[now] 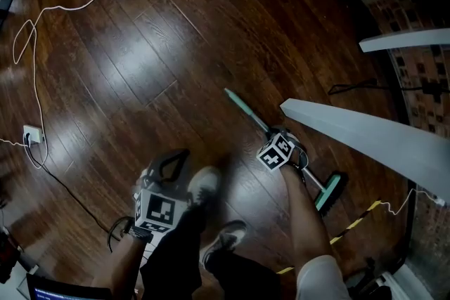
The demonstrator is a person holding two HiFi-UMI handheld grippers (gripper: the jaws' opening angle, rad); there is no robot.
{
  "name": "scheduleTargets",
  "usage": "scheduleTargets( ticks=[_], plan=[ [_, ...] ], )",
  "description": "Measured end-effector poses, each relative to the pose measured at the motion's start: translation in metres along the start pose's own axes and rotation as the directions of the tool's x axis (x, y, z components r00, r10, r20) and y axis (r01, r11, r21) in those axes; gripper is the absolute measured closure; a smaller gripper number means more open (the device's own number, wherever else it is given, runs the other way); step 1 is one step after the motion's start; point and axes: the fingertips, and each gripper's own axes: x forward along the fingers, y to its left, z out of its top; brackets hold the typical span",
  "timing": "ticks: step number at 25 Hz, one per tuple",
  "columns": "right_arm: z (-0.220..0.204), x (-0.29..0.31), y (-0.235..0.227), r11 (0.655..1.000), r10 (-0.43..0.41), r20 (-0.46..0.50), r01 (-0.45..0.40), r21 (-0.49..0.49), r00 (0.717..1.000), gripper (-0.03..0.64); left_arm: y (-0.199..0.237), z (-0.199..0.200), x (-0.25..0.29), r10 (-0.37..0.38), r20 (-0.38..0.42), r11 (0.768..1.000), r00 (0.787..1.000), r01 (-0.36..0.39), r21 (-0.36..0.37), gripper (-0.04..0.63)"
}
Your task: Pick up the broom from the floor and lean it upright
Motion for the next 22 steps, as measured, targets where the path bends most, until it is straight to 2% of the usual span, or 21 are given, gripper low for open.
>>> scheduleTargets(
  ticks=[5, 11, 17, 22],
  plan=[
    [0.003, -0.07, 0.005, 1.0, -0.01, 0.041, 0.01, -0.013, 0.999, 0.522, 0.003, 0.049, -0.026, 0.01, 0.018, 1.0, 1.0, -0.009, -0.015, 0.597],
    [-0.01, -0.164, 0.024, 0.999, -0.019, 0.086, 0.016, 0.034, 0.996, 0.528, -0.021, 0.135, -0.053, -0.067, 0.05, 0.997, 0.996, 0.065, 0.039, 0.597],
    [-0.035, -0.252, 0.033, 0.997, -0.047, 0.128, 0.04, 0.061, 0.991, 0.528, -0.056, 0.21, -0.072, -0.173, 0.078, 0.981, 0.982, 0.165, 0.102, 0.597],
    [-0.066, -0.314, 0.009, 0.983, -0.116, 0.181, 0.087, 0.162, 0.977, 0.526, -0.062, 0.257, -0.07, -0.195, 0.074, 0.979, 0.978, 0.189, 0.082, 0.597]
  ],
)
